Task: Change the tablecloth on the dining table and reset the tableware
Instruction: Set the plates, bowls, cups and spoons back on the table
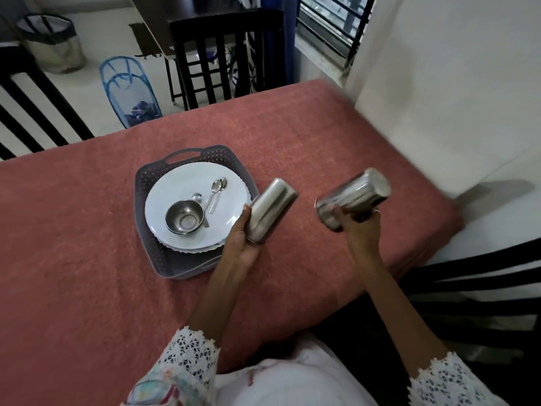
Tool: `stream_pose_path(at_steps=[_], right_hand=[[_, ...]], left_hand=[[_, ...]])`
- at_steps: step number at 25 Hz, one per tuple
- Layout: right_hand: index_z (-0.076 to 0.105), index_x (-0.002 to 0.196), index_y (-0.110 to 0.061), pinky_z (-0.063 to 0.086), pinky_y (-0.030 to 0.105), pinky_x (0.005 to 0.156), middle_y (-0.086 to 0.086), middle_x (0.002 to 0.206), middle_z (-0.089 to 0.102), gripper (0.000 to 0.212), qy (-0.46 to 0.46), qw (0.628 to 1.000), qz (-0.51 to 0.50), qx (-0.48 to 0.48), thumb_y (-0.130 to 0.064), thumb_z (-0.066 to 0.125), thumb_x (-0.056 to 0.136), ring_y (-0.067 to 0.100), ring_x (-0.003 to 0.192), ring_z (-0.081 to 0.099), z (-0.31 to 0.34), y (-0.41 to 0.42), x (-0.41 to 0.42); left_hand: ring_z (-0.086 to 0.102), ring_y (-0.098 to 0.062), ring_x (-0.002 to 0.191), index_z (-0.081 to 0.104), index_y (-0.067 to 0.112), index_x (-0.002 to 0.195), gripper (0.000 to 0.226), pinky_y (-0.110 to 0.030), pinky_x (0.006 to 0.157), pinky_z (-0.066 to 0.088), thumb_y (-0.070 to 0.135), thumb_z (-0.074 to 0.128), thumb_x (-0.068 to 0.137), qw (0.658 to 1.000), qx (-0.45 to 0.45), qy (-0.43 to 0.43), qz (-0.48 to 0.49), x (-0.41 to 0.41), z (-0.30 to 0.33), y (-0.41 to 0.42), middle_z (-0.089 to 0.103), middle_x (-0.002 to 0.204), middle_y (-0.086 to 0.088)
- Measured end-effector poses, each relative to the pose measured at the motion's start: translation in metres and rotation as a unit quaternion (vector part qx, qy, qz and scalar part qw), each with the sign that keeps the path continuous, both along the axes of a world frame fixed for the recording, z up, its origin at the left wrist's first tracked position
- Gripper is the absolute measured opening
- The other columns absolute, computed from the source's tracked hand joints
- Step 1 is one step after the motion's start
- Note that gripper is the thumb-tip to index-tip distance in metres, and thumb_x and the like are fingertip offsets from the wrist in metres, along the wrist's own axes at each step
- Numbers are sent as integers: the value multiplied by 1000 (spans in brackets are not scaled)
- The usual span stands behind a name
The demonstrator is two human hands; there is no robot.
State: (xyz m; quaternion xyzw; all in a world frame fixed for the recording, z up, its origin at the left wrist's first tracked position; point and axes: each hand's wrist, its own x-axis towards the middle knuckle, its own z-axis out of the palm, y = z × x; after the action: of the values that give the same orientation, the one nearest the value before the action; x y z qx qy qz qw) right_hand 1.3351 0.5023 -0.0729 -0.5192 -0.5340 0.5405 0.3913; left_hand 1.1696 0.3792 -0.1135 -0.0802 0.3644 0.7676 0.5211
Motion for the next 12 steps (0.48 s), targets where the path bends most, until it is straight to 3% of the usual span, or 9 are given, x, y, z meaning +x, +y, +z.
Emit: stream_pose_path(at_steps=[2,6,12], right_hand=[[53,109,-5,51,23,79,5,107,65,64,-104,993,45,-43,-11,88,56,17,97,63,-30,-21,18],[48,98,-20,52,32,86,2,105,64,68,-127,985,77,-85,-10,92,47,16,98,62,-82,-60,26],[47,109,-9,47,32,88,9,109,59,73,-195,970,135,-59,-11,88,49,23,103,58,-109,-64,31]], left_hand=[[70,-14,69,61,14,105,30,-26,57,57,38,49,90,1000,-6,-22,-8,-7,-1,2,74,81,-4],[71,-16,68,62,14,100,32,-25,57,57,40,53,85,999,-2,-33,-22,-6,6,8,74,79,-5],[71,-19,66,62,11,98,31,-27,54,57,38,49,93,998,-14,-56,-20,-8,4,12,74,78,-8]])
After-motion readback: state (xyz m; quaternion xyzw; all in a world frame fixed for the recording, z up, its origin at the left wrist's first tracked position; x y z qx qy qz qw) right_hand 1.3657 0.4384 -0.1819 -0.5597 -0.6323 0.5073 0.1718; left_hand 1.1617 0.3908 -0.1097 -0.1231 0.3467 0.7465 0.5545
